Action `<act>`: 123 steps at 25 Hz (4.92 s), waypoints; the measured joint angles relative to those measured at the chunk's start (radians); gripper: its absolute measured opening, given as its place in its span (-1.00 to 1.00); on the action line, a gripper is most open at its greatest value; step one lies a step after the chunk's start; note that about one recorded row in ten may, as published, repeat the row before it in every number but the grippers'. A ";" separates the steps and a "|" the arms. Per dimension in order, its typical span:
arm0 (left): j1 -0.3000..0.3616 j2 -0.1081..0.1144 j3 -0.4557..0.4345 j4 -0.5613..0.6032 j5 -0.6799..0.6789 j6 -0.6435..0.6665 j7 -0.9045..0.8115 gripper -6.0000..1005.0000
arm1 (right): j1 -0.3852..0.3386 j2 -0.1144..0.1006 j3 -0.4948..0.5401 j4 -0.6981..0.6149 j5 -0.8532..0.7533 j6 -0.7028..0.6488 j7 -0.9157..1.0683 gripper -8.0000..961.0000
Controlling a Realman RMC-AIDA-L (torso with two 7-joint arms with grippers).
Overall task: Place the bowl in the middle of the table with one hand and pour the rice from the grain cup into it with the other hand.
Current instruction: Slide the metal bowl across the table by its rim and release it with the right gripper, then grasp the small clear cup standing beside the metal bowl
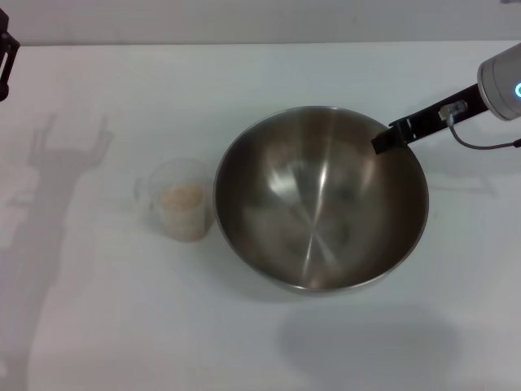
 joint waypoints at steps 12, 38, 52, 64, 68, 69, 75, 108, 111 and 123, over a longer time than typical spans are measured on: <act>0.009 -0.002 0.001 0.002 0.000 0.020 -0.009 0.63 | -0.008 0.001 -0.006 0.001 -0.013 -0.001 0.007 -0.89; 0.055 -0.002 0.006 -0.007 0.001 0.095 -0.009 0.63 | -0.091 0.006 -0.239 -0.428 -0.024 -0.171 0.031 0.06; 0.037 -0.002 0.008 -0.007 0.004 0.087 -0.004 0.63 | -0.591 0.016 -0.777 -0.549 -0.242 -1.395 0.026 0.30; 0.025 -0.004 0.011 -0.007 0.008 0.077 -0.009 0.63 | -0.482 0.013 -1.001 0.445 -0.155 -2.783 0.551 0.30; 0.033 -0.006 0.022 -0.007 0.008 0.065 -0.010 0.63 | -0.469 0.010 -0.990 0.605 -0.087 -2.822 0.755 0.30; 0.033 -0.006 0.022 -0.007 0.008 0.065 -0.010 0.63 | -0.469 0.010 -0.990 0.605 -0.087 -2.822 0.755 0.30; 0.064 -0.006 0.059 -0.007 0.006 0.029 -0.010 0.63 | -0.479 0.009 -0.959 0.755 0.013 -2.875 0.786 0.29; 0.276 -0.006 0.339 -0.151 -0.001 -0.230 0.089 0.62 | -0.381 -0.029 -0.824 0.896 0.023 -2.867 0.788 0.29; 0.282 -0.006 0.344 -0.171 -0.001 -0.246 0.123 0.62 | -0.379 -0.029 -0.824 0.896 0.023 -2.867 0.788 0.29; 0.334 -0.006 0.347 -0.265 -0.001 -0.307 0.223 0.62 | -0.377 -0.032 -0.825 0.896 0.022 -2.867 0.788 0.29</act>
